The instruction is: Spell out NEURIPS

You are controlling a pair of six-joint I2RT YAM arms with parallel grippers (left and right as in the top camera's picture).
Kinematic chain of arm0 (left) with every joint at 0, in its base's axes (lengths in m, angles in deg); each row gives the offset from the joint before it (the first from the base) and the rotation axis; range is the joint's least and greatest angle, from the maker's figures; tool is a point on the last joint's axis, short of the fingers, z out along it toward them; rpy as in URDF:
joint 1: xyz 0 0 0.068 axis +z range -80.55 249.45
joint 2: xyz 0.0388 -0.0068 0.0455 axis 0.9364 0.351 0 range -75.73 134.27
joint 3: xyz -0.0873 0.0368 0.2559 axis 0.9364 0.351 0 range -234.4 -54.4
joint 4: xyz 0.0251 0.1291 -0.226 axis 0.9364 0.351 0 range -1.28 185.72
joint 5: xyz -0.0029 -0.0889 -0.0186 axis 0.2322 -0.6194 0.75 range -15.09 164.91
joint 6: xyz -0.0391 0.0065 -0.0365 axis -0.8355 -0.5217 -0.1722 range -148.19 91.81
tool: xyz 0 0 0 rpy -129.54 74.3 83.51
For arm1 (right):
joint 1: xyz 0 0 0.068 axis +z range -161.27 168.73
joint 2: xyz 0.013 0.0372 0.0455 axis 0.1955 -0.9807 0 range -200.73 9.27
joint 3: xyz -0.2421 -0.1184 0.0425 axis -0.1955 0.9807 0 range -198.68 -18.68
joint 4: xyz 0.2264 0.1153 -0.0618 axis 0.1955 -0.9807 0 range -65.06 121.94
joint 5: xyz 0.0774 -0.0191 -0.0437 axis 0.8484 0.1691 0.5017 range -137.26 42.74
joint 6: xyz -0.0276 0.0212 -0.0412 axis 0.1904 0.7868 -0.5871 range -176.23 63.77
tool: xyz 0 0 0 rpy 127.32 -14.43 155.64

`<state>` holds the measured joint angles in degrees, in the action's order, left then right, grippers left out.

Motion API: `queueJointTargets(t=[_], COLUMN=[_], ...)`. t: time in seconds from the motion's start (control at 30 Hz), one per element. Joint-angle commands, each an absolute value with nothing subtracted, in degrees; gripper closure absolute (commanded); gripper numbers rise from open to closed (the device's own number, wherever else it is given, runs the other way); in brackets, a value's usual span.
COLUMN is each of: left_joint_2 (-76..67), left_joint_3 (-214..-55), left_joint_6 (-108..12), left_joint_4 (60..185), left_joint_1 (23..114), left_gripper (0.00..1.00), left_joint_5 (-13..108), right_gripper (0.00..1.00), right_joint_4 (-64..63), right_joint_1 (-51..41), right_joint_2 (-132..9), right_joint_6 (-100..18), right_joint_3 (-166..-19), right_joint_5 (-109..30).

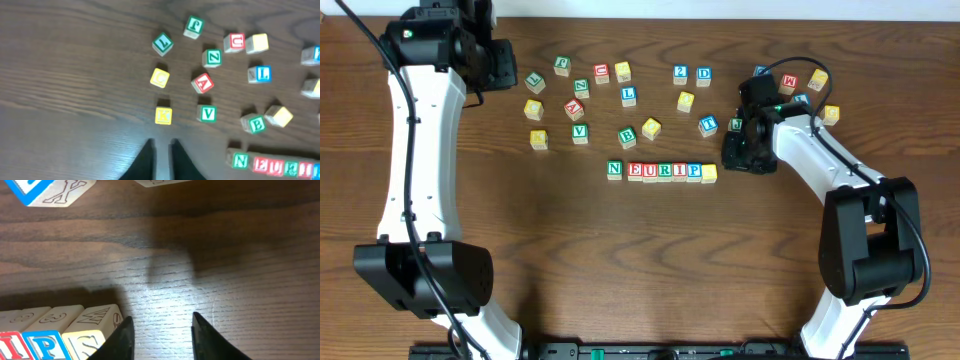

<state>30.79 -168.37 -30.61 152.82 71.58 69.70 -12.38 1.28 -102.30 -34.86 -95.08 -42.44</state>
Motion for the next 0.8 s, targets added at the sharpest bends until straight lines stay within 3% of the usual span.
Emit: queueJointTargets(t=[0.0, 0.2, 0.3, 0.77], left_joint_2=[31.49, 31.49, 31.49, 31.49], left_joint_3=[-165.18, -160.42, -159.98, -159.94], left_joint_6=[-31.94, -31.94, -31.94, -33.4], left_joint_4=[153.14, 153.03, 152.73, 152.27], left_joint_1=[71.34, 71.36, 71.34, 71.36], left_gripper=[0.92, 0.93, 0.92, 0.92], left_joint_5=[67.82, 67.84, 67.84, 67.88], right_gripper=[0.75, 0.94, 0.99, 0.99], right_joint_4=[-12.66, -15.22, -17.27, -16.77], right_joint_1=[2.03, 3.45, 4.13, 9.35], right_joint_2=[-101.49, -101.49, -101.49, -101.64], right_joint_6=[-34.36, -34.36, -34.36, -33.25], right_joint_3=[-94.62, -94.62, -94.62, -94.62], right_joint_5=[-42.15, -42.13, -41.72, -39.6])
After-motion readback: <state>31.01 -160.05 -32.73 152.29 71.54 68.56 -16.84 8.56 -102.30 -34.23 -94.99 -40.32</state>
